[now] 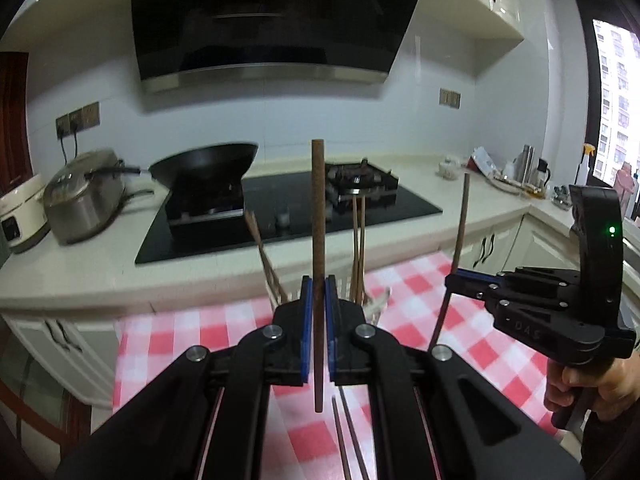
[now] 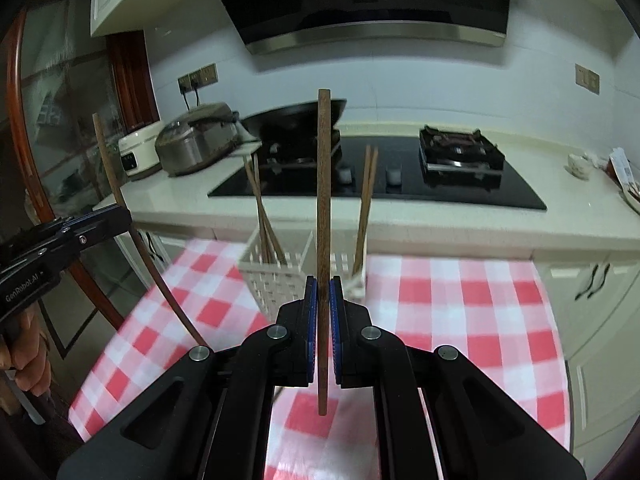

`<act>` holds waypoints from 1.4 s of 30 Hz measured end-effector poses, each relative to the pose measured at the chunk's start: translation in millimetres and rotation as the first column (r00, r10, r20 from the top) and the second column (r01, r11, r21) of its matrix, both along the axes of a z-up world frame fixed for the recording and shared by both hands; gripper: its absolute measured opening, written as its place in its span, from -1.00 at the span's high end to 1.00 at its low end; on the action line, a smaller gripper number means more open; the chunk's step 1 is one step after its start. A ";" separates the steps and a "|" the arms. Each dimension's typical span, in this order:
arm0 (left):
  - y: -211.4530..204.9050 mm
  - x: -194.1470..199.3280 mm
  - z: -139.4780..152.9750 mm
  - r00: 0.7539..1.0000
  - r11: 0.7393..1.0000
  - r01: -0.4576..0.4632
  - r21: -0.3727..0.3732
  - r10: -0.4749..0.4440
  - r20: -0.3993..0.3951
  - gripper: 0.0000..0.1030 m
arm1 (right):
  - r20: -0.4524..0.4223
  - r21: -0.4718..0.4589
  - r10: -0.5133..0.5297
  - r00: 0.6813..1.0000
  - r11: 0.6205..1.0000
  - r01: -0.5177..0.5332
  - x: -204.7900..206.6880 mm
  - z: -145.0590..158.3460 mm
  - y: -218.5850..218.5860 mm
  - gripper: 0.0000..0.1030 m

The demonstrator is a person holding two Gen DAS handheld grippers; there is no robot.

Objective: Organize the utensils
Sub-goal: 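Lift both held chopsticks upright and carry them over the caddy, then lower the chopsticks into the caddy and open both grippers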

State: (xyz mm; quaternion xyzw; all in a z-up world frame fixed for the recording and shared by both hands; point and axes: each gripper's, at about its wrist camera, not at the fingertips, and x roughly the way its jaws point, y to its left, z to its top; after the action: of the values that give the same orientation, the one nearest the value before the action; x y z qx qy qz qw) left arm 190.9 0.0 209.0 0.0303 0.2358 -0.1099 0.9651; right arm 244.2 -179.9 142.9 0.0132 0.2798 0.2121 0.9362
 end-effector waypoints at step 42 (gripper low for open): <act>-3.1 166.0 -55.9 0.989 0.996 -0.084 -0.022 0.080 -0.125 0.88 | -0.060 -0.062 0.000 0.998 0.998 -0.003 146.6 -19.0 59.8 0.85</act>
State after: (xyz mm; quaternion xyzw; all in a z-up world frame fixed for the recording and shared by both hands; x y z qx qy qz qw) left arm 356.9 -3.2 153.1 0.0006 0.2950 -0.0749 0.9525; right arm 390.9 -120.1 123.9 -0.0096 0.3144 0.2035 0.9272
